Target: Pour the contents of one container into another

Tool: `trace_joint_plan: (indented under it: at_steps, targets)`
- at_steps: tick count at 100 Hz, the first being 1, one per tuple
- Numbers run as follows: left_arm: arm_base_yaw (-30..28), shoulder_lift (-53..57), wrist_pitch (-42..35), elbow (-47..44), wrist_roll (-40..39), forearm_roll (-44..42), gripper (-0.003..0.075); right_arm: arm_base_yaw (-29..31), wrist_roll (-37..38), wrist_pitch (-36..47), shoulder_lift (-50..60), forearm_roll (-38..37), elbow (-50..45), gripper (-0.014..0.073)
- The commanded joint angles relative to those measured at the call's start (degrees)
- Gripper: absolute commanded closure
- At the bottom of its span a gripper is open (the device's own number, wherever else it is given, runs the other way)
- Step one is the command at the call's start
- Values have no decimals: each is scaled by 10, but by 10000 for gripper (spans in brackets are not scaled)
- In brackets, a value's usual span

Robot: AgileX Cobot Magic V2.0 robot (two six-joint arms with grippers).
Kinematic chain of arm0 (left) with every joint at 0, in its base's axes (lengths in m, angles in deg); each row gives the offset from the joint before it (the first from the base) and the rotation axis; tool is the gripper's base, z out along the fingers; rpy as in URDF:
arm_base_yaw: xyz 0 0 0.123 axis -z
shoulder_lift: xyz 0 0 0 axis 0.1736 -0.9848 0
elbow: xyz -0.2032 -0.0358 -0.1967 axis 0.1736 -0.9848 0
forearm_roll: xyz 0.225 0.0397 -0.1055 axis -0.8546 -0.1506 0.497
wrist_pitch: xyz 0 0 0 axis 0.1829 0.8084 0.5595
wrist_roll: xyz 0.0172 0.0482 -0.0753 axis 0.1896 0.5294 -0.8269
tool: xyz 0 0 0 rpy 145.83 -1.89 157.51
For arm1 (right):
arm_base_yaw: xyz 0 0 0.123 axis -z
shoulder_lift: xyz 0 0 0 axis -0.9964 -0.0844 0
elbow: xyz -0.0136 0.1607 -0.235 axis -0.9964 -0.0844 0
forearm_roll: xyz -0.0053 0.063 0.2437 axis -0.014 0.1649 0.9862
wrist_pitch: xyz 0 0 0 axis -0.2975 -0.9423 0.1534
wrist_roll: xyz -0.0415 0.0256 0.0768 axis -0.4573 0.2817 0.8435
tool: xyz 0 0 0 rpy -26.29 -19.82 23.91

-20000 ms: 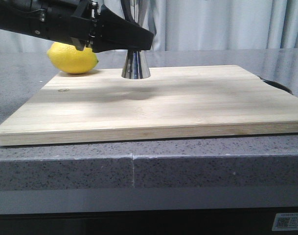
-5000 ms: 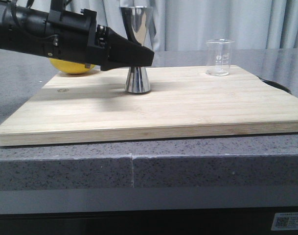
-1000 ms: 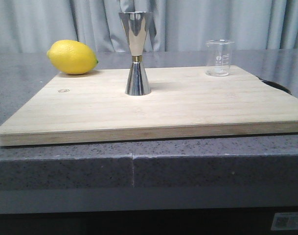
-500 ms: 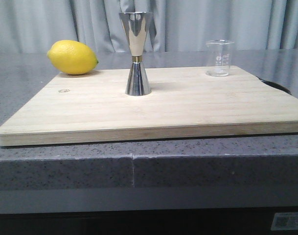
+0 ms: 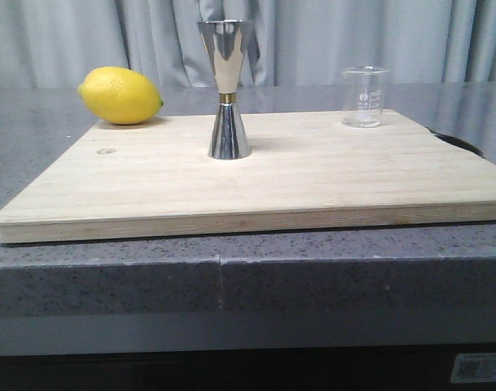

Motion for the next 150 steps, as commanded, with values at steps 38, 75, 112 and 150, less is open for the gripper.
trace_joint_plan:
  at_steps: [38, 75, 112, 150]
  targets:
    - [-2, -3, 8, 15, -6, 17, 302, 0, 17, 129, 72, -101, -122, 414]
    - [-2, -3, 25, 15, -6, 17, 304, 0, 33, 128, 72, -74, -122, 631]
    - [-2, -3, 25, 15, -6, 17, 739, 0, 42, 131, 72, -37, -122, 649]
    - [-2, -3, 9, -45, 4, 17, 739, 0, 82, 106, 72, -77, -122, 637]
